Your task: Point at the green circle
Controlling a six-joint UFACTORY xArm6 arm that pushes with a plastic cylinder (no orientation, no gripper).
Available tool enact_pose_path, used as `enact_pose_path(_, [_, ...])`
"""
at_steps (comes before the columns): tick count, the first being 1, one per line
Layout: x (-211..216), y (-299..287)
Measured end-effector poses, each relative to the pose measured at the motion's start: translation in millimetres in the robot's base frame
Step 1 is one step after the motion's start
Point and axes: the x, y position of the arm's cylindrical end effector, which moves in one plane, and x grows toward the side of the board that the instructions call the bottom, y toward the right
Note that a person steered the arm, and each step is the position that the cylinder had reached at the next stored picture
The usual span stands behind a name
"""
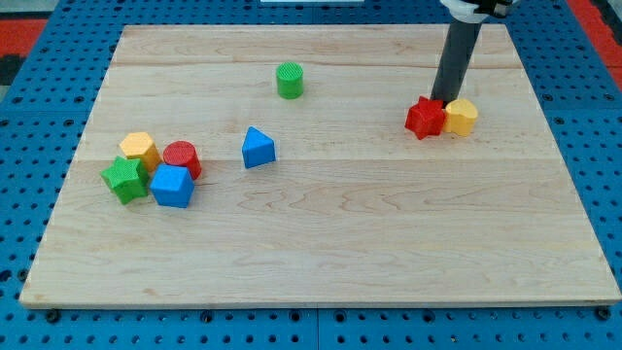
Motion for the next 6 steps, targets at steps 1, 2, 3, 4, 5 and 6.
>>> enact_pose_path(1, [11.1, 0.0])
enact_pose_path(2, [-26.4, -10.1])
enact_pose_path(3, [-78.0, -99.7])
enact_pose_path(4, [-92.1, -210.0])
enact_pose_path(5, [-53.9, -245.7])
enact_pose_path(6, [-43.5, -215.8])
